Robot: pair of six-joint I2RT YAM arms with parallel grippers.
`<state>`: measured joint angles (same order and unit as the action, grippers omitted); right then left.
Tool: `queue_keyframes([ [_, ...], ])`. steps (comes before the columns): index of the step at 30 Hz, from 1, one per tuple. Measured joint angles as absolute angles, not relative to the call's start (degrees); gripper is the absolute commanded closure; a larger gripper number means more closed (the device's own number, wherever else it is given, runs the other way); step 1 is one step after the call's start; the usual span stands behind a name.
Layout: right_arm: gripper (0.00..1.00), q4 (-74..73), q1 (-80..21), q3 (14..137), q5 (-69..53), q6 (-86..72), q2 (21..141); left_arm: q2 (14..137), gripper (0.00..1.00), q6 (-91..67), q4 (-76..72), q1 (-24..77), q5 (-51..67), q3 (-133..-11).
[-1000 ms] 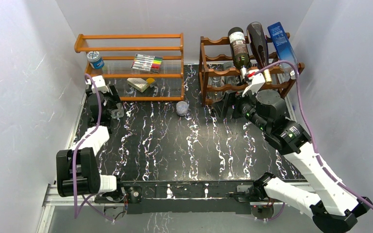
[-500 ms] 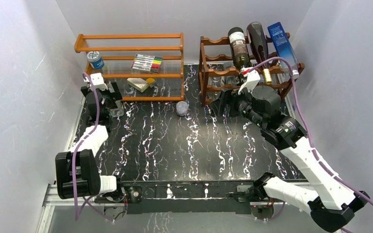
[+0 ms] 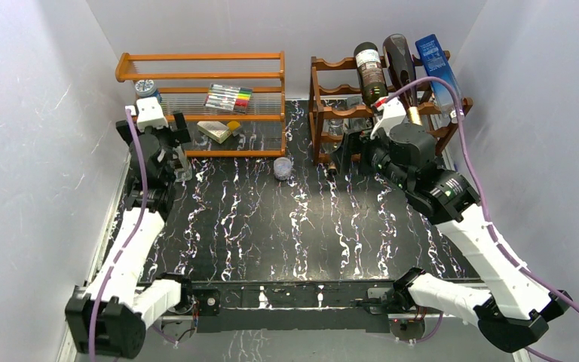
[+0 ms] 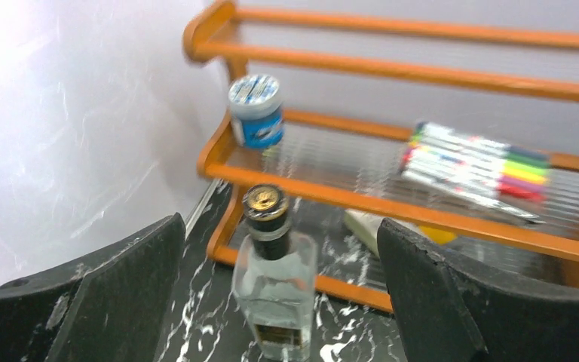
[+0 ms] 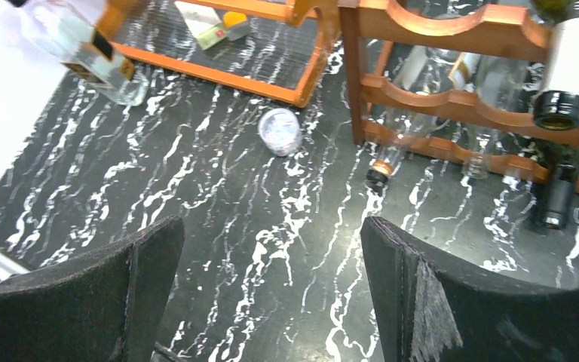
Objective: Take the wine bottle off the wine rack
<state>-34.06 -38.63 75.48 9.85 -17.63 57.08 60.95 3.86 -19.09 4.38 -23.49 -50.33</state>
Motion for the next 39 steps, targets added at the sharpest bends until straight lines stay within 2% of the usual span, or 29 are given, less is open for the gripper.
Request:
queue_keyframes([
  [7,0.02,-38.1,-38.6,77.6,16.1,-15.7,60.4,49.6,0.02,7.6,-24.9,13.8,-12.2,-44.2],
  [13,0.02,-40.4,-38.6,82.0,21.2,-14.1,64.8,55.1,0.02,5.8,-27.0,20.7,-3.9,-42.7],
  [22,0.02,-39.3,-36.6,90.7,30.3,-10.0,76.2,59.7,0.02,8.2,-26.9,28.4,-1.5,-40.9],
  [30,0.02,-38.5,-21.7,96.6,24.4,-9.9,85.0,59.7,0.02,9.7,-28.9,29.5,-2.0,-39.7],
  [39,0.02,-36.7,-16.2,100.8,15.4,-9.9,89.3,59.8,0.02,10.5,-30.7,30.1,-2.3,-38.7],
])
